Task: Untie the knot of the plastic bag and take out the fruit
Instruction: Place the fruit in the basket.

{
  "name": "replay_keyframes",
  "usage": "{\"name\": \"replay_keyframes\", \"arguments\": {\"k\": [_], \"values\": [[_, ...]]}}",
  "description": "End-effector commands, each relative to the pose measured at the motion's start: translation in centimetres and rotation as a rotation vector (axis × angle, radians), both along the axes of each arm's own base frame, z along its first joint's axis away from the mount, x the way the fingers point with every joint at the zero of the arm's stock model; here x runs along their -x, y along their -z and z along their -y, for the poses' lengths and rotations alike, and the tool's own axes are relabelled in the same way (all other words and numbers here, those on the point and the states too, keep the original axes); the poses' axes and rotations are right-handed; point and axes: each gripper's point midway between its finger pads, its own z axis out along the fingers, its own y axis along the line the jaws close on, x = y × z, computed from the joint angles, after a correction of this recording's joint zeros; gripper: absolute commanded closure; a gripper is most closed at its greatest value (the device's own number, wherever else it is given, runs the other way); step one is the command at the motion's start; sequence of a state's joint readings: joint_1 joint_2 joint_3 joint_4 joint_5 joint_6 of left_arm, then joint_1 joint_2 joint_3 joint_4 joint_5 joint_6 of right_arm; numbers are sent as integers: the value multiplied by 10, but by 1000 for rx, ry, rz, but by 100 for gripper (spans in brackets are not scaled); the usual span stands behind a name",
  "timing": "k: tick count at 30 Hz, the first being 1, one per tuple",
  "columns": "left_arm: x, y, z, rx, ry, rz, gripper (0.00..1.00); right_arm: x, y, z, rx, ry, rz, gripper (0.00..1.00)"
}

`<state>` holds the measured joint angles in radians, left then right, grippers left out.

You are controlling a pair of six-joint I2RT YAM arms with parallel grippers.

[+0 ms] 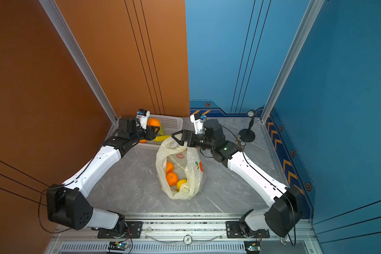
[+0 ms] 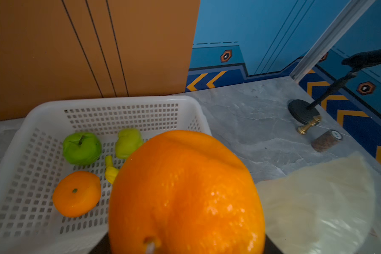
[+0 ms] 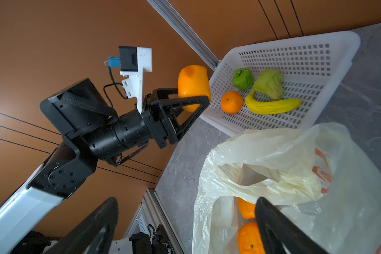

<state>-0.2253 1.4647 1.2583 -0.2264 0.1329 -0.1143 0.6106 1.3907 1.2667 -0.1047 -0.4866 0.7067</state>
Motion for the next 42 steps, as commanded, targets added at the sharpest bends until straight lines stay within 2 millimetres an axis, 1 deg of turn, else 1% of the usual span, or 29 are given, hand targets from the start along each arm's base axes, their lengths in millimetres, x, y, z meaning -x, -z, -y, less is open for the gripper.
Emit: {"name": "replay_keyframes", "arguments": {"k": [1,5,7,10,18,23,24,28,35,38,40,42], "values": [[-6,25,-30,-39,-134,-141,60,6,-1,5,39,12,29,2],[-16,52,-50,-66,-217,-282,60,7,1,4,50,13,30,1],[-18,69,-55,-85,-243,-366,60,8,1,5,57,13,31,1],[-22,88,-63,-127,-281,-451,60,8,3,6,73,20,30,1],[-33,125,-64,-207,-289,-627,60,9,9,7,95,26,16,0],[-40,142,-67,-273,-294,-693,60,10,9,9,102,32,17,0],[-43,143,-68,-279,-296,-695,60,10,9,9,104,33,18,0],[-51,157,-63,-289,-271,-728,59,12,9,11,109,34,19,0],[-61,183,-64,-328,-252,-793,58,13,10,13,119,40,22,0],[-62,193,-64,-340,-248,-819,55,14,10,15,122,44,24,0],[-62,197,-63,-341,-243,-826,50,14,9,15,121,45,25,0],[-62,197,-63,-340,-241,-825,42,15,9,15,123,45,27,0]]}}
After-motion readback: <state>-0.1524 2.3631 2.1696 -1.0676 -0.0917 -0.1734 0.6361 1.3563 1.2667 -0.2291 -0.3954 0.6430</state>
